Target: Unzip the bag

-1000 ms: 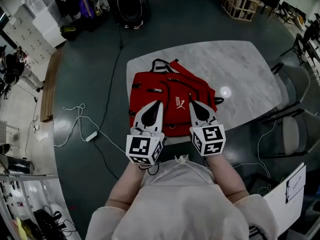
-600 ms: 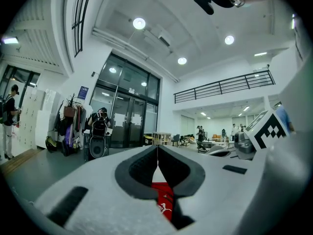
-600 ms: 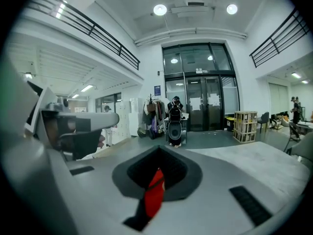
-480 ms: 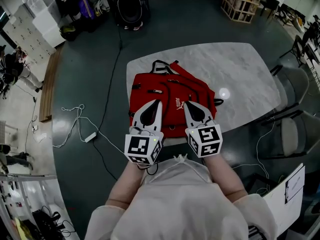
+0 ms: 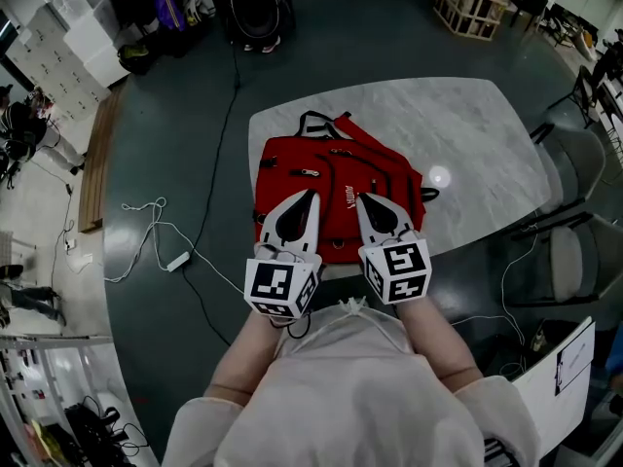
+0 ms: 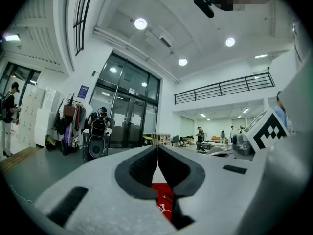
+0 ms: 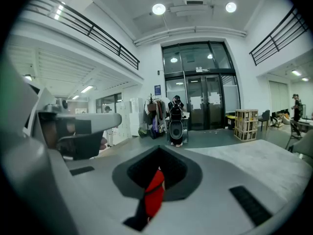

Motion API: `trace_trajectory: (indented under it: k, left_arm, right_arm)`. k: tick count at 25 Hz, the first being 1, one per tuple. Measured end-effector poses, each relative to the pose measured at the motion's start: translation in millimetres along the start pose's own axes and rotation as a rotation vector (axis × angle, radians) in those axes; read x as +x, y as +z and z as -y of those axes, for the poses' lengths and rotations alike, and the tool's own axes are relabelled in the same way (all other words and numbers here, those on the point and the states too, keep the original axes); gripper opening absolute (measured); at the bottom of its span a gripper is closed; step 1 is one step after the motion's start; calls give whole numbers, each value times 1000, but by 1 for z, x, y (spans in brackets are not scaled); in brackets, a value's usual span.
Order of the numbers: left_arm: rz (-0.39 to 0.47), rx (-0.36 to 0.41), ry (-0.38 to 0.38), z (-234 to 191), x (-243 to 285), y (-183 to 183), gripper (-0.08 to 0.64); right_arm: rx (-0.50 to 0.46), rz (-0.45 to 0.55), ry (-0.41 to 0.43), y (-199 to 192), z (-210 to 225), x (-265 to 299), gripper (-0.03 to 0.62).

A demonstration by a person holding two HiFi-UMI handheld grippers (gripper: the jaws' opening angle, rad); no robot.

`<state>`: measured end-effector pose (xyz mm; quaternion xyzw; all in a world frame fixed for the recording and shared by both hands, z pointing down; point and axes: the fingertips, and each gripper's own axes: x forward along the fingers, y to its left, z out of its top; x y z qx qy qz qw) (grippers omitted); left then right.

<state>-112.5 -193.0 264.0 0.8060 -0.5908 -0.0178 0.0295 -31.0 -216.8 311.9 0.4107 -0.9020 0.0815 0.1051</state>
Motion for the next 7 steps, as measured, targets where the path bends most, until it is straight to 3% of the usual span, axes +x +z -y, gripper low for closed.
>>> trace_trajectory:
  k: [7]
  left_arm:
    - [-1, -5, 5, -3, -8, -2, 21]
  right_arm:
    - [19, 5, 19, -3, -12, 0, 26]
